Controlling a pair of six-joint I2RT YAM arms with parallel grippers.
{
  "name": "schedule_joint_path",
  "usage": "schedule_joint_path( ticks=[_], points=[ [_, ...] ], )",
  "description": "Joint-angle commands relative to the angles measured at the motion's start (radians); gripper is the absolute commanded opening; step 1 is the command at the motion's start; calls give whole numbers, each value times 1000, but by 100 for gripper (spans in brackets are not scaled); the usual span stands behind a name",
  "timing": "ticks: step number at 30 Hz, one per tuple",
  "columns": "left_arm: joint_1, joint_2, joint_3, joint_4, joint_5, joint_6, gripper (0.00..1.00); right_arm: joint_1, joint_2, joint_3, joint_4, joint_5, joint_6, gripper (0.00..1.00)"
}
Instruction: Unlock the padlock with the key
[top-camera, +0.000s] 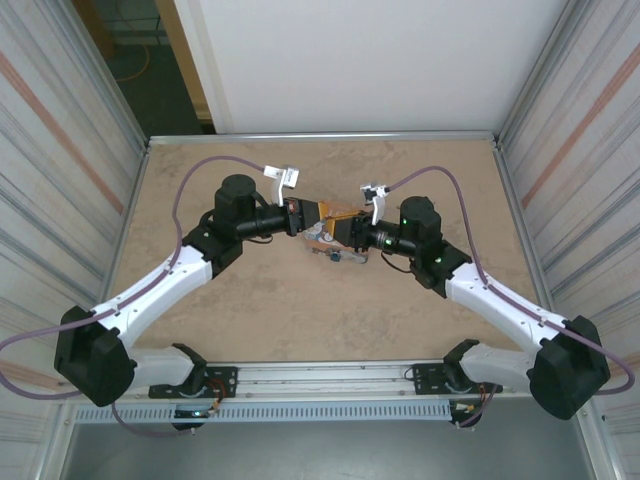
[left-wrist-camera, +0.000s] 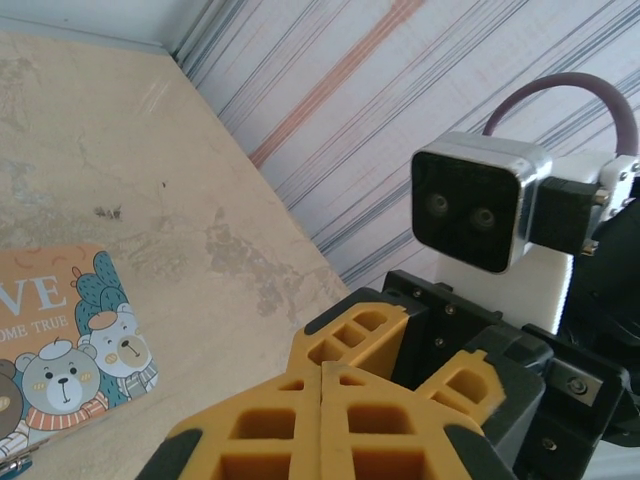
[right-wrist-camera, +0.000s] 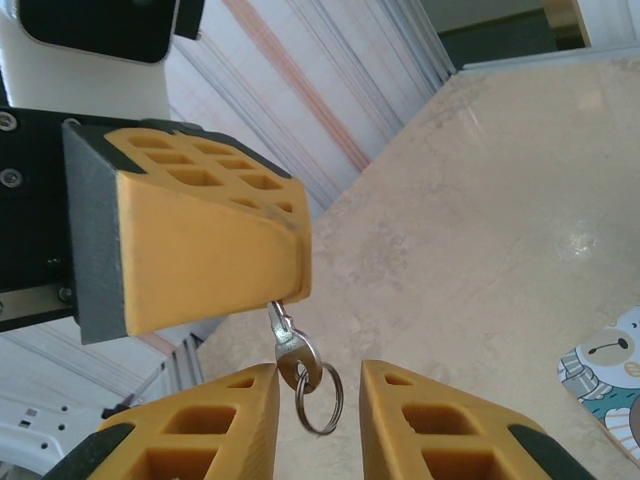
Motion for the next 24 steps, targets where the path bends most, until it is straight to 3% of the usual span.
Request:
schedule_joint_path(
  ticks=[1, 8, 13, 16, 24],
  points=[
    [5, -30, -8, 40, 30, 0, 0, 6, 7, 47, 19, -17, 20, 24],
    [5, -27, -10, 40, 29, 1, 0, 5, 5, 48, 9, -3, 23, 14],
    [5, -30, -11, 37, 22, 5, 0, 6, -7, 47, -20, 14, 8, 0],
    [5, -33, -11, 36, 14, 7, 0, 5, -19, 41, -31, 27, 2, 0],
    [9, -66, -6, -11, -40, 40, 38, -1, -42, 40, -117, 72, -49, 0]
  ],
)
